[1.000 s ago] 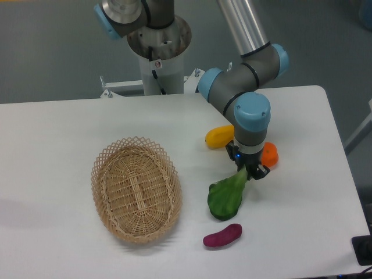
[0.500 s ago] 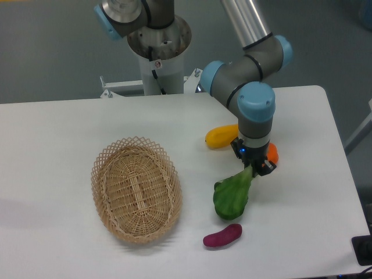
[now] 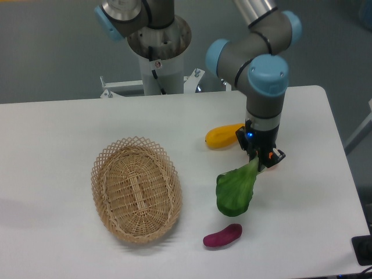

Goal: Pick up the green vegetable from the table
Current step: 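Lift the held bok choy up off the table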

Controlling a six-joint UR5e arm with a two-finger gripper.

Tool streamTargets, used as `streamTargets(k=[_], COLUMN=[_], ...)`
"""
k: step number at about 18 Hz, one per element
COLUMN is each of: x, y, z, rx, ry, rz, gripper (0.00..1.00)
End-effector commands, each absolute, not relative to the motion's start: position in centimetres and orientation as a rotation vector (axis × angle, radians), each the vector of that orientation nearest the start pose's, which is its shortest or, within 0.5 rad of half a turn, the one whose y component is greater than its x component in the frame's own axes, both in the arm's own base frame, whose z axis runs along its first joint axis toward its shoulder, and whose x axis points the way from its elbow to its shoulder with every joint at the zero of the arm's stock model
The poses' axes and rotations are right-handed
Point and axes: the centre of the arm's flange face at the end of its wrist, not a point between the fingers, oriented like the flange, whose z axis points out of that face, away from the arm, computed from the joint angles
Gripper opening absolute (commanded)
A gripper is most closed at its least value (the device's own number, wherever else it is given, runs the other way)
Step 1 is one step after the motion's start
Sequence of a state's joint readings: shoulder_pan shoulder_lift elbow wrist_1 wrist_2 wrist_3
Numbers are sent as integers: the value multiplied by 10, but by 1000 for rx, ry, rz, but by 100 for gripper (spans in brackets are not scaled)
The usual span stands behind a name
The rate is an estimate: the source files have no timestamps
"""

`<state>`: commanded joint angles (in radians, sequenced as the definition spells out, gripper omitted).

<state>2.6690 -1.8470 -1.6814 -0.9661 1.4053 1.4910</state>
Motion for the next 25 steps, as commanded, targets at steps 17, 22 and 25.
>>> streamTargets(k=[17, 22, 25], x=[-506, -505, -504], y=[368, 369, 370], z=[459, 459, 459], rx=[-2775, -2777, -2777], ry=[457, 459, 464], rz=[133, 131, 133], gripper=[25, 25, 25])
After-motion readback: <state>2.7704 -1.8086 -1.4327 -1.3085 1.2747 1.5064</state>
